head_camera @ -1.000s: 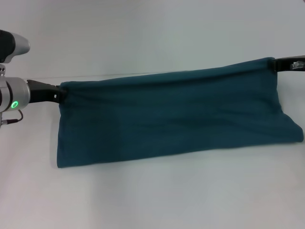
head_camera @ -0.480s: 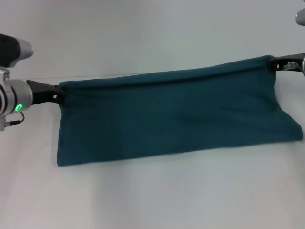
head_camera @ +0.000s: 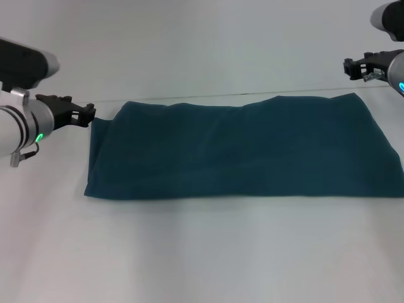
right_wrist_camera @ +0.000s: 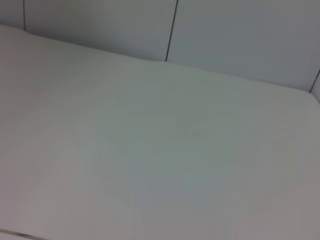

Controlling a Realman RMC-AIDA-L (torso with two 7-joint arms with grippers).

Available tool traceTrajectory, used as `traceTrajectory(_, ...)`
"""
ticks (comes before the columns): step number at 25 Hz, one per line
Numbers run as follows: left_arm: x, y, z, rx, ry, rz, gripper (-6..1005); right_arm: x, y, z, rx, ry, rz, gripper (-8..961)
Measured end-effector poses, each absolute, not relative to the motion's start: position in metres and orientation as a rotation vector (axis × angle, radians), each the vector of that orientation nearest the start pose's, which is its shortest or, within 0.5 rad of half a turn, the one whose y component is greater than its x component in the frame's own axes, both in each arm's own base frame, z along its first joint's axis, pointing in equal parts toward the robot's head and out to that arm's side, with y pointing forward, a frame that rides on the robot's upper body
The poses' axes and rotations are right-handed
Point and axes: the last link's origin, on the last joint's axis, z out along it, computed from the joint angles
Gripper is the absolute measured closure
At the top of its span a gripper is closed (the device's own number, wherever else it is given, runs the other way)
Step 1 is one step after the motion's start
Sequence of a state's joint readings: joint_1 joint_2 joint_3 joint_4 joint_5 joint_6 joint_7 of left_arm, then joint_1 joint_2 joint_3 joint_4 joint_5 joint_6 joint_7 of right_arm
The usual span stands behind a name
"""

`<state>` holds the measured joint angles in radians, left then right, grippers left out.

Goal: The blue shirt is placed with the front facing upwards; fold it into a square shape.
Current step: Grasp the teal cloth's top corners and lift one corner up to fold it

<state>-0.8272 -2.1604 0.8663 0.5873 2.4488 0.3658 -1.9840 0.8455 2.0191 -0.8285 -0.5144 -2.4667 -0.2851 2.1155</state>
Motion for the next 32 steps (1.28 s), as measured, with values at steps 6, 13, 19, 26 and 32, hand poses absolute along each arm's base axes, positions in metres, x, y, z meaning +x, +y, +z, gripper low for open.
traceTrajectory(6,-0.245,0.46,-0.002,-2.001,-0.871,-0.144,610,0.273,0.489,0.065,-1.755,0.804,0.109,566)
traceTrajectory(13,-0.246,0.454,0.002,-2.017,-0.96,-0.184,303,0.275,0.483,0.074,-1.756,0.865,0.162,272)
traceTrajectory(19,-0.243,0.45,0.003,-2.042,-1.055,-0.214,181,0.277,0.477,0.072,-1.771,0.906,0.181,171)
traceTrajectory(26,-0.251,0.44,0.0,-2.03,-1.256,-0.219,170,0.282,0.473,0.072,-1.776,0.938,0.185,175)
traceTrajectory(32,-0.258,0.436,-0.009,-2.025,-1.307,-0.198,163,0.282,0.473,0.071,-1.783,0.942,0.184,176)
